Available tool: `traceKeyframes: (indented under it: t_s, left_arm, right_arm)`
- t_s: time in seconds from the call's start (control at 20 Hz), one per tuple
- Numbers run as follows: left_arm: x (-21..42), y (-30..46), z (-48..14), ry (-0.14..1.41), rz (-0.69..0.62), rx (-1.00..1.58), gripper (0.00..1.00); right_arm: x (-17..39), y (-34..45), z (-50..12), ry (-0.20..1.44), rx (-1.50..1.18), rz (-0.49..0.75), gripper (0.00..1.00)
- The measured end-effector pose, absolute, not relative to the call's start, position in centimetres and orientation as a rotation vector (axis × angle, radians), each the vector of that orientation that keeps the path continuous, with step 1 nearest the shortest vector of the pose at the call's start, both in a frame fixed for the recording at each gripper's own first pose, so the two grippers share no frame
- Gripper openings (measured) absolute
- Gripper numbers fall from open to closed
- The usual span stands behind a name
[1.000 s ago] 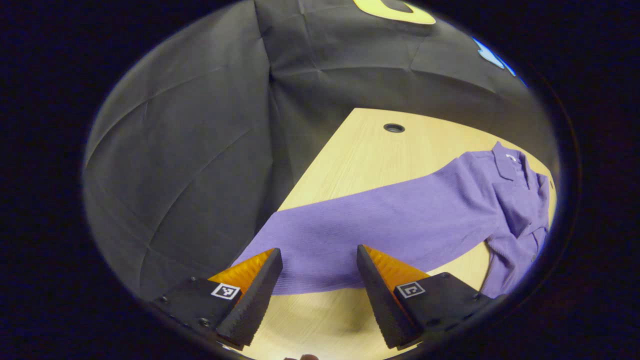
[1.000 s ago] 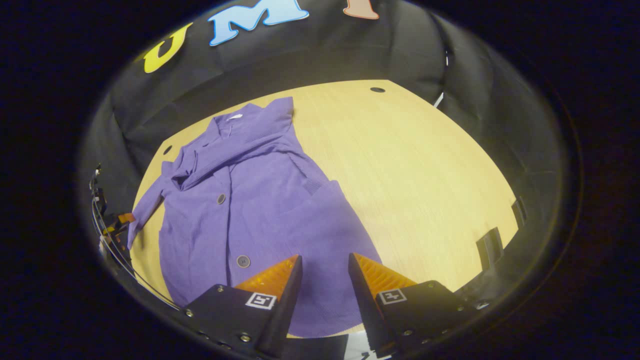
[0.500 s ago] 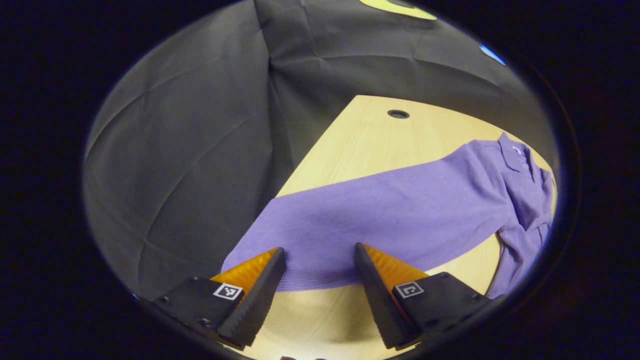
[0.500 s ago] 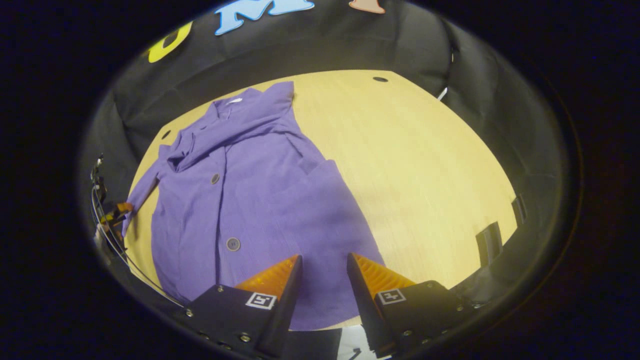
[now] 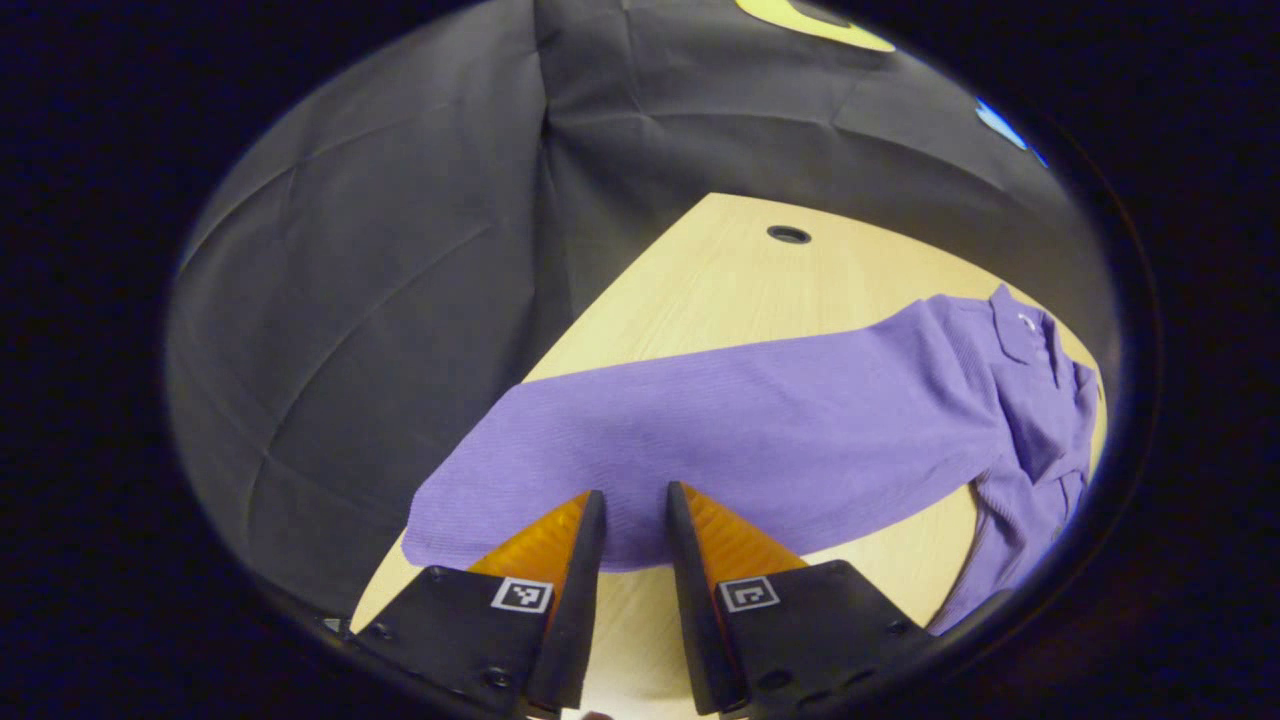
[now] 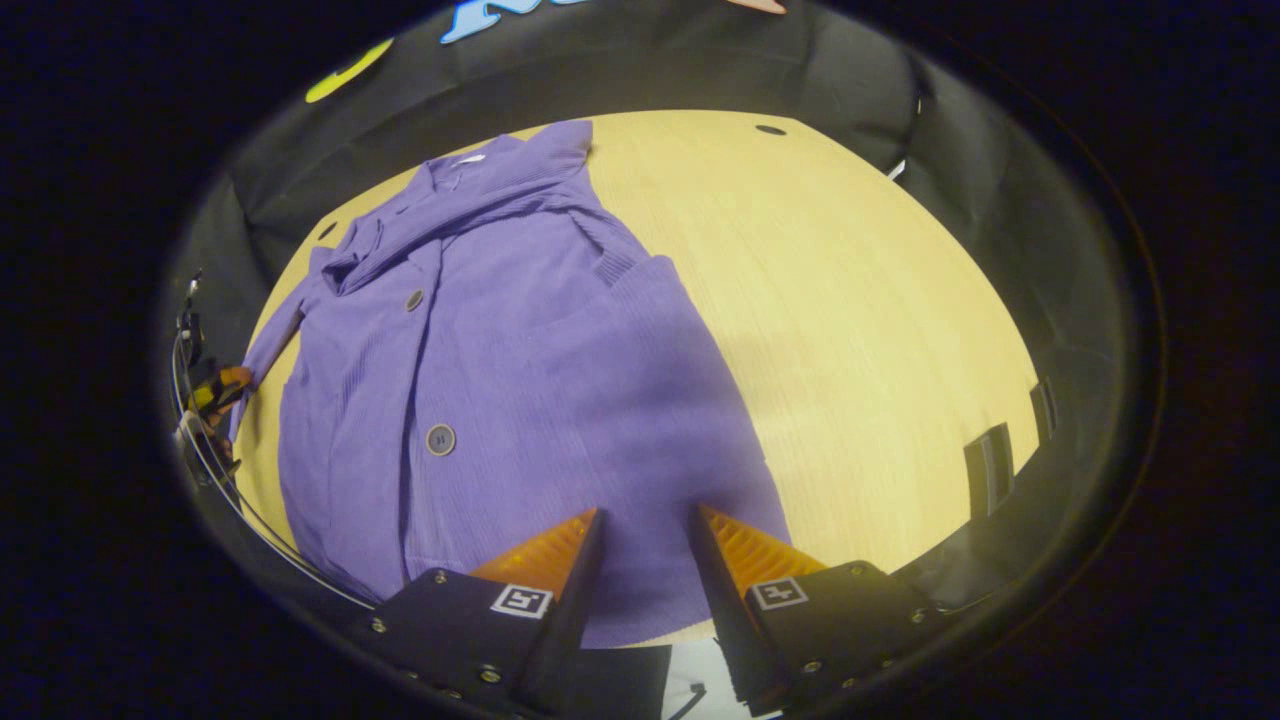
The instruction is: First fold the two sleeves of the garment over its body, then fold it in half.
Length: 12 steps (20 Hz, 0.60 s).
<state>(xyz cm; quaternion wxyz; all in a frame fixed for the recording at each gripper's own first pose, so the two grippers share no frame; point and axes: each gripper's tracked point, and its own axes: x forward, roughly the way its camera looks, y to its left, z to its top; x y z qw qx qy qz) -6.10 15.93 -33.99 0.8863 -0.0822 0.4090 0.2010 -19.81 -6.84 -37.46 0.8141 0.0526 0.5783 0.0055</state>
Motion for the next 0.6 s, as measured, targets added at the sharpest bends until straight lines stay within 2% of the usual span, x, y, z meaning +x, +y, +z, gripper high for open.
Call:
traceKeyframes:
  t_s: [0.05,0.1,0.15,0.2,0.6]
  left_arm:
    - [-5.65,15.78,-33.92,0.839,0.42,-0.171,0.44]
    - [-5.55,15.73,-33.61,0.841,0.436,-0.167,0.22]
    - [-5.67,15.76,-33.87,0.839,0.454,-0.163,0.19]
    - [-5.63,15.81,-33.79,0.843,0.458,-0.153,0.08]
    - [-5.17,15.93,-33.31,0.879,0.427,-0.137,0.07]
  right_arm:
    - [-19.81,-6.78,-37.53,1.234,0.111,0.015,0.58]
    - [-19.74,-6.7,-37.52,1.236,0.107,0.02,0.58]
    - [-19.81,-6.72,-37.58,1.237,0.102,0.024,0.58]
    - [-19.76,-6.67,-37.53,1.237,0.097,0.028,0.58]
    - [-19.78,-6.82,-38.27,1.252,0.08,0.021,0.57]
